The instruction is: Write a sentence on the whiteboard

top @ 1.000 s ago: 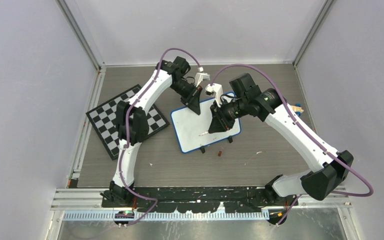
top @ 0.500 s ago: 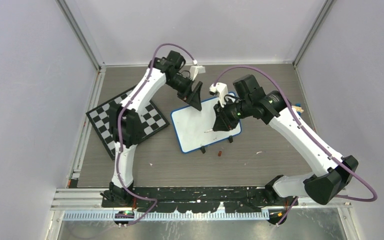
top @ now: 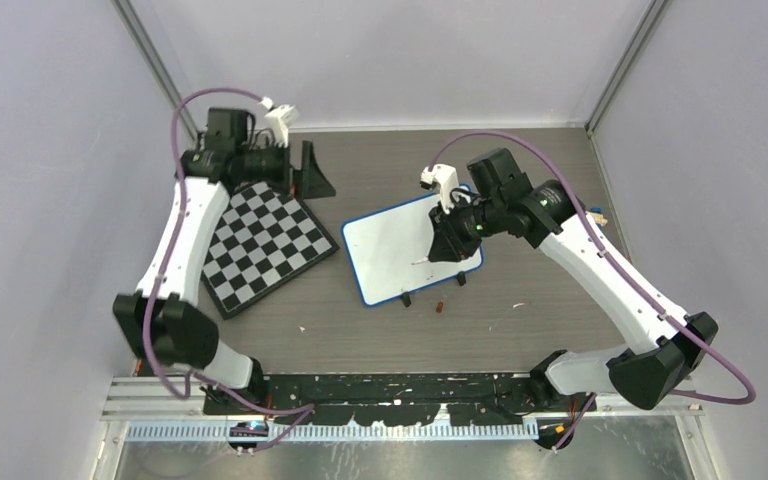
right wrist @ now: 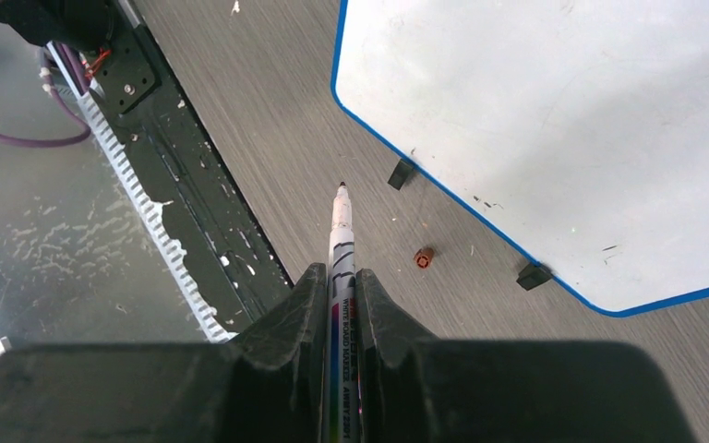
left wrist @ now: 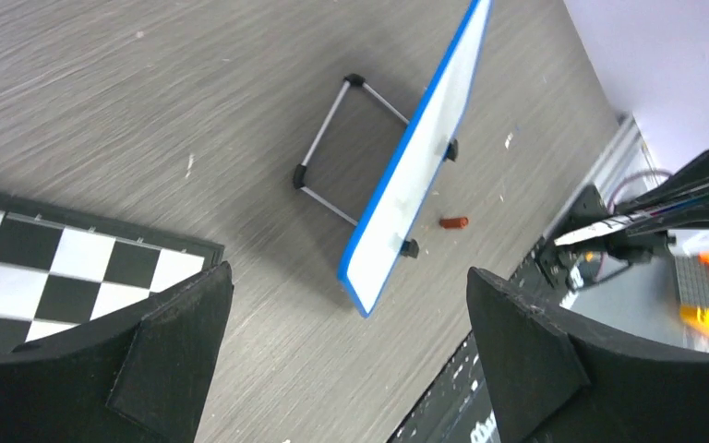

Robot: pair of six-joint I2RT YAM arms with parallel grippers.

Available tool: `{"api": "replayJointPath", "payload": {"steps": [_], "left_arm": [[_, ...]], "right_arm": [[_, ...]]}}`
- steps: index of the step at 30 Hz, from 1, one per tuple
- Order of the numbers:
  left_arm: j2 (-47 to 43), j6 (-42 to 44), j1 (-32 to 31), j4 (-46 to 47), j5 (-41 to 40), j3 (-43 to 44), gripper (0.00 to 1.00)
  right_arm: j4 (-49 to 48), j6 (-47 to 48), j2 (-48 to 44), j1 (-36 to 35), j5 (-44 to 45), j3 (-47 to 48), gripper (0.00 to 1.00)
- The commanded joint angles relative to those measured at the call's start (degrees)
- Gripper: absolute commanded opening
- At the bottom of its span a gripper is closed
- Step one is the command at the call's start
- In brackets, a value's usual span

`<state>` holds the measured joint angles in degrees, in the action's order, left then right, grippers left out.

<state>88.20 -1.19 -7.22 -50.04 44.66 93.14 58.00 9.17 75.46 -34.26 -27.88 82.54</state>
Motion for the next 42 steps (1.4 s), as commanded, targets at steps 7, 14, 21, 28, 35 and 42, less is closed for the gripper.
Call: {"api": "replayJointPath", "payload": {"steps": [7, 14, 21, 28, 35, 42], "left_arm": [[-11.4, -0.9, 2.7, 7.7, -0.5, -18.0, 1.0], [-6.7, 4.1, 2.2, 6.0, 8.2, -18.8, 1.0], [-1.6, 3.9, 0.6, 6.5, 9.4, -17.3, 0.99], [1.1, 2.7, 0.1, 7.4, 11.6, -15.7, 0.92], [1.6, 3.2, -1.5, 7.9, 11.7, -15.9, 0.87], [2.9, 3.3, -2.2, 7.3, 13.5, -14.7, 0.8]], "right_arm": [[-11.9, -4.9, 0.9, 0.2, -1.8, -2.5, 0.0], [-19.8, -8.0, 3.4, 0.1, -4.7, -5.2, 0.0], [-23.6, -10.2, 5.5, -1.3, -3.3, -4.7, 0.0], [-25.4, -11.4, 6.8, -3.6, 0.3, -4.2, 0.0], [-27.3, -12.9, 6.2, -3.8, -0.3, -6.1, 0.0], [-26.8, -12.5, 7.9, -4.8, 0.5, -4.3, 0.0]]}}
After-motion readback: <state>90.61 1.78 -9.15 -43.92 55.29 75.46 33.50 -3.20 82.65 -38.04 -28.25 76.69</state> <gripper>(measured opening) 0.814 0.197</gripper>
